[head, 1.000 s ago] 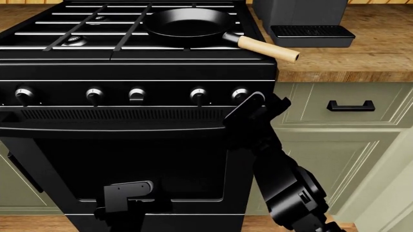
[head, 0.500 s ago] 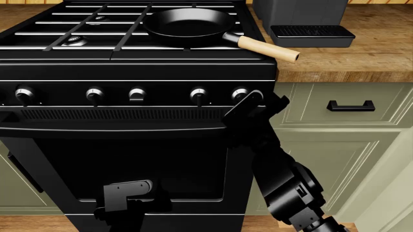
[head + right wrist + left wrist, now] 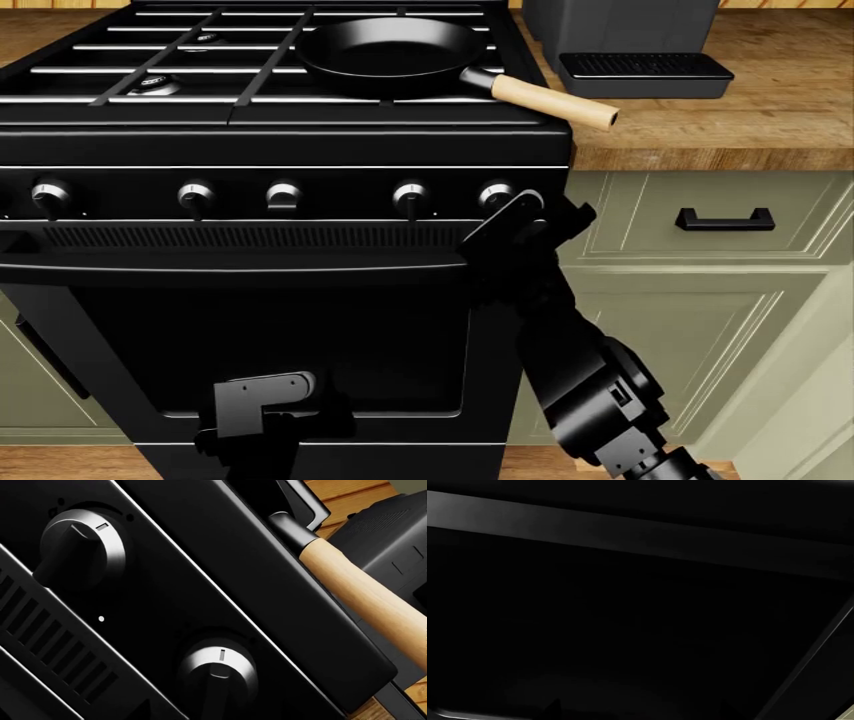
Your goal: Turn off the front right burner of the stove.
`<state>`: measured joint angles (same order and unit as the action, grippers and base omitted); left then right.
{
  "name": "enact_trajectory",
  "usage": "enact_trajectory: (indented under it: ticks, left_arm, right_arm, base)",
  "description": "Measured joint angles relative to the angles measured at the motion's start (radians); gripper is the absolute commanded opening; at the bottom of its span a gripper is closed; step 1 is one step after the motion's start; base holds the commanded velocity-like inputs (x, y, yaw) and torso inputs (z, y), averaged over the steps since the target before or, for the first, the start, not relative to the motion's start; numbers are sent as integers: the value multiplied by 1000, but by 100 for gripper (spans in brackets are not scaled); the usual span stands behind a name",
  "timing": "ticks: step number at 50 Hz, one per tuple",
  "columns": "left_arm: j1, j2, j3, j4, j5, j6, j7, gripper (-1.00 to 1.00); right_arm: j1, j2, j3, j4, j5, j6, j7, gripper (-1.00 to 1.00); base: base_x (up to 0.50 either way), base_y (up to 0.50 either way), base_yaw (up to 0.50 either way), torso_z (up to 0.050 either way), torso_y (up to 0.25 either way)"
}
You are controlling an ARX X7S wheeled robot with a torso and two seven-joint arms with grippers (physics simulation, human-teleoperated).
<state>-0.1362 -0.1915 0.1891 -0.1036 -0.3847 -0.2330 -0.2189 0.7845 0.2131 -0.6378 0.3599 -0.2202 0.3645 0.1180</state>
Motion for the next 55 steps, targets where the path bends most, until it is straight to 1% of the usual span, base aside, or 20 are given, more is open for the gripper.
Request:
enact_trajectory:
  ticks: [1, 12, 28, 55]
  left_arm:
    - [0, 0, 0, 0, -1, 0, 0, 100]
    - [-1, -4, 3, -1, -7, 2, -3, 100]
    - [-5, -7, 8, -5, -15, 2, -8, 100]
    - [-7, -15, 16, -2, -28, 3, -17, 100]
  right_arm:
    - [0, 0, 0, 0, 0, 0, 0, -100]
    - [4, 0, 18, 5, -58, 2, -5, -100]
    - [4, 0, 22, 8, -69, -3, -11, -100]
    - [-14, -14, 88, 37, 88, -81, -26, -100]
  base:
    - [18, 0, 5, 0, 0]
    - [0, 0, 0, 0, 0]
    - [2, 0, 1, 0, 0]
    - [0, 0, 0, 0, 0]
